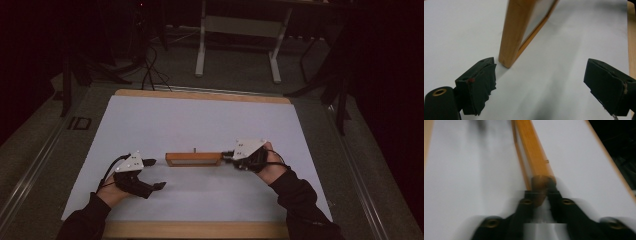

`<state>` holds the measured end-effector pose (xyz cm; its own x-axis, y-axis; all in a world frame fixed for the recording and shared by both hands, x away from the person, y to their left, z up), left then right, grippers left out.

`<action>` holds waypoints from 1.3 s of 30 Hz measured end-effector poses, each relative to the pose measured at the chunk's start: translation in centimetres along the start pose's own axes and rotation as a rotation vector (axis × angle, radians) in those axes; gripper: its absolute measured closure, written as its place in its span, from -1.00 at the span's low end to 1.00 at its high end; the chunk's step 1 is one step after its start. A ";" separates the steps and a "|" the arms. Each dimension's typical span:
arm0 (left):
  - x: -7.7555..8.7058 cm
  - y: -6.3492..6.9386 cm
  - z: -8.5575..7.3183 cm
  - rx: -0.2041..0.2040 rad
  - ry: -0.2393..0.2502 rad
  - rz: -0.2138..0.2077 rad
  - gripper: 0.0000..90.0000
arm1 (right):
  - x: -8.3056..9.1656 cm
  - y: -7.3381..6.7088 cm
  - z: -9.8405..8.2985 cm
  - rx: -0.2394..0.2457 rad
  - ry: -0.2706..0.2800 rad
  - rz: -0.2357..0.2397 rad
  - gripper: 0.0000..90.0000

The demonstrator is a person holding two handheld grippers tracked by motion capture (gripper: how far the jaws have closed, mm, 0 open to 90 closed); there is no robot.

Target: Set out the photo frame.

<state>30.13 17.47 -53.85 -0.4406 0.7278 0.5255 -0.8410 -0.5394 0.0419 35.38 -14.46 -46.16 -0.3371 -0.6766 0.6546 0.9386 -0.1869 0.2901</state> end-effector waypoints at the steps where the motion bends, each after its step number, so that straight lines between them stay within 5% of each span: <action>1: 0.0 0.0 0.0 0.001 -0.001 -0.001 -0.76 | 0.0 0.4 -0.1 -0.017 -0.001 -0.008 0.98; 6: -0.1 0.0 -0.2 0.000 -0.004 -0.007 -0.76 | -0.1 1.5 -1.2 -0.055 -0.017 -0.035 0.73; 25: -0.2 0.0 -0.3 0.007 -0.003 -0.018 -0.76 | -0.6 1.3 -3.6 -0.204 0.001 -0.005 0.62; 39: -0.4 0.1 -0.4 0.007 -0.005 -0.028 -0.76 | -0.7 0.7 -5.2 -0.307 0.059 -0.033 0.00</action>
<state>30.04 17.32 -54.40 -0.4154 0.7402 0.5287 -0.8507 -0.5220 0.0625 36.64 -17.76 -50.05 -0.3716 -0.7053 0.6037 0.9086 -0.4098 0.0806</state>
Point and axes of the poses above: each handheld gripper's, and its own axes: x roughly backward along the jaws, z roughly out of its top, y roughly to its right, the point moved 4 cm from there along -x, roughly forward along the jaws, and after that the axes turned 1 degree about z, right-handed, at the moved point
